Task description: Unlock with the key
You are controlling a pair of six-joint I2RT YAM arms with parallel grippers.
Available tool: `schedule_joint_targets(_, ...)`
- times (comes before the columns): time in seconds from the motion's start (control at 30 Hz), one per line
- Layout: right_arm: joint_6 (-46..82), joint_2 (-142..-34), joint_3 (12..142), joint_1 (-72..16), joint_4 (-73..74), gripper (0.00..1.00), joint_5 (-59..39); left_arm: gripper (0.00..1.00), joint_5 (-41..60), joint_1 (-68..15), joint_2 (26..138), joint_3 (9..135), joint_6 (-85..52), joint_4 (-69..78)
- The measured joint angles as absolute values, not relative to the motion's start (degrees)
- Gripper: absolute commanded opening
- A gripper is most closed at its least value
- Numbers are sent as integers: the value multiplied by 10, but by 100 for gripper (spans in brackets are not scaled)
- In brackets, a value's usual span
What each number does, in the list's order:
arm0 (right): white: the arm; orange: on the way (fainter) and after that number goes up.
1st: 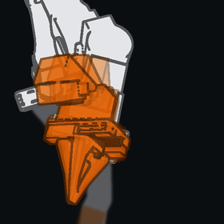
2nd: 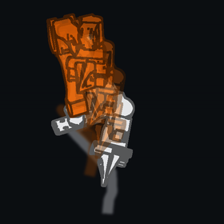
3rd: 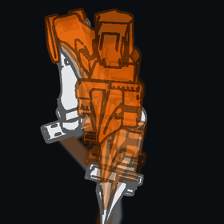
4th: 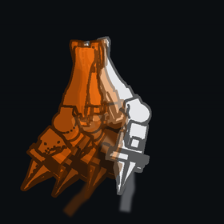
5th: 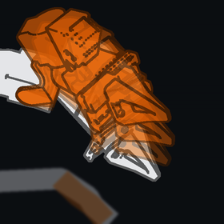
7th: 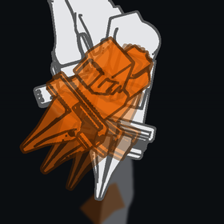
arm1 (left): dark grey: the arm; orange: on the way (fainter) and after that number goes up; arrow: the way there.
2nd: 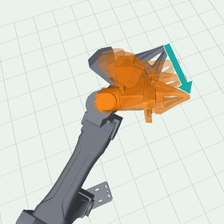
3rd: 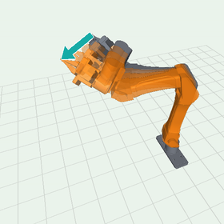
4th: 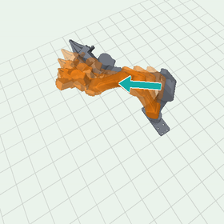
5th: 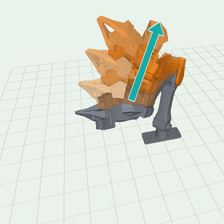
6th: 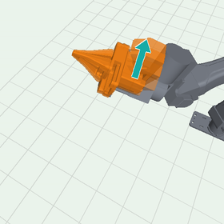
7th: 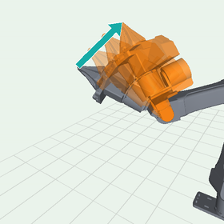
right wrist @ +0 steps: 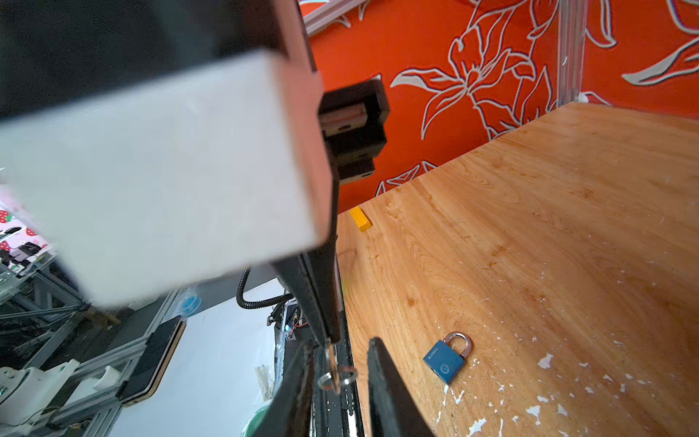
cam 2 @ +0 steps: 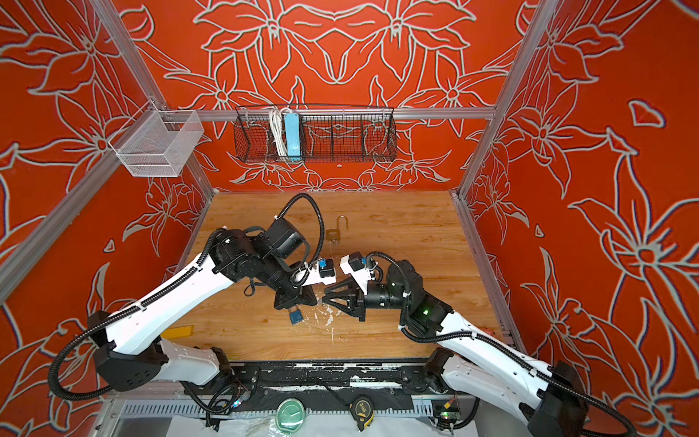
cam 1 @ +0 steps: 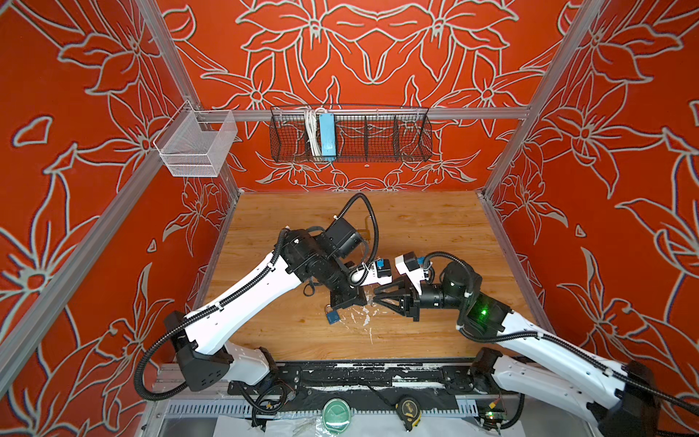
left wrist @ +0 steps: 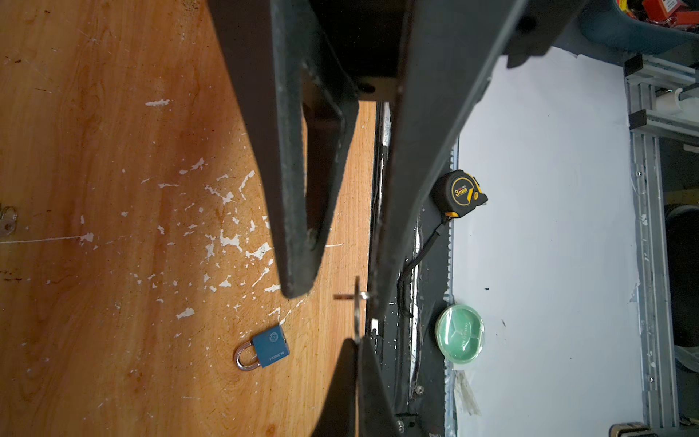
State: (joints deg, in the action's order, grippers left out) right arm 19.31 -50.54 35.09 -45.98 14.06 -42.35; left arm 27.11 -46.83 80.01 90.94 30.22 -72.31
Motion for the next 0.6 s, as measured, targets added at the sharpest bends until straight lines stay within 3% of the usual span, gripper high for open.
schedule_joint_targets(0.3,213,-582,376,-460,180,23,-461,0,260,-467,800,909,302,-728)
schedule_joint_targets(0.6,215,-567,376,-460,156,19,-469,0,263,-468,800,909,307,-724)
